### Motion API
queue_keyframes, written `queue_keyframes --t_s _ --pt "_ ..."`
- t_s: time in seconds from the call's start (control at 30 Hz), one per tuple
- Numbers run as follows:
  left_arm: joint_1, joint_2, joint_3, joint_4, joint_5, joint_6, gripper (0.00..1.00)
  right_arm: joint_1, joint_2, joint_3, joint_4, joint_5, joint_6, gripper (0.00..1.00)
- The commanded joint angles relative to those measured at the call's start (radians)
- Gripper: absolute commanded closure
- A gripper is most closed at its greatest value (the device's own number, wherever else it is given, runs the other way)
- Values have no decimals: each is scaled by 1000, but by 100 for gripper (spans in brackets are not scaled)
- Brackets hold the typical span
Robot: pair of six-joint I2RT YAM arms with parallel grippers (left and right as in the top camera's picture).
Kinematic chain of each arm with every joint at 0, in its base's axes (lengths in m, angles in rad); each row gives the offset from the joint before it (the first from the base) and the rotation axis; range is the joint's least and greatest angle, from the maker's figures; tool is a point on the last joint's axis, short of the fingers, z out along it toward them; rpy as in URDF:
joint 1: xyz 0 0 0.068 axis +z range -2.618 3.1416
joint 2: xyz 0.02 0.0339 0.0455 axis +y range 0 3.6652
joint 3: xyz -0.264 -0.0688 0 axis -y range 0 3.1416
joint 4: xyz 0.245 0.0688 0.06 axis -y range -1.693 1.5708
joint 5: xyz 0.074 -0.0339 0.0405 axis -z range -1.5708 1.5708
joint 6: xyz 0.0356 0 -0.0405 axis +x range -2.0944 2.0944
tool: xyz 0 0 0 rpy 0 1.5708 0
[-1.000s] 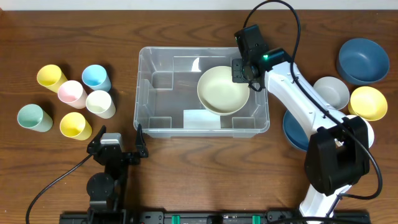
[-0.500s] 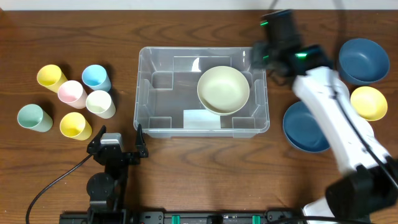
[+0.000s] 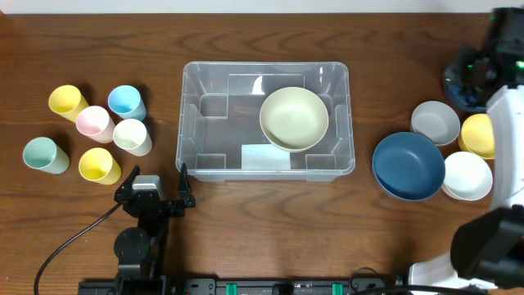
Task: Pack container
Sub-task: 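Move the right gripper to the dark-blue bowl at back right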
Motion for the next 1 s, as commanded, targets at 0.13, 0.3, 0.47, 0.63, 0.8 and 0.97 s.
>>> queue_keyframes --t_s 0.13,0.3,0.47,0.63,0.8,0.97 --pt "-3 -6 -18 -35 -11 14 2 -133 115 3 32 -33 44 41" --pt "-3 -6 -18 -35 -11 14 2 -193 181 3 44 -30 43 41" --pt "-3 -6 -18 -35 -11 14 2 -251 223 3 64 -29 31 41" --pt "-3 -6 -18 -35 -11 14 2 -301 261 3 97 -31 5 43" --pt "-3 -6 -18 -35 -11 14 2 -325 316 3 157 -97 -50 47" --pt "-3 -6 -18 -35 -11 14 2 -322 359 3 209 -118 -69 50"
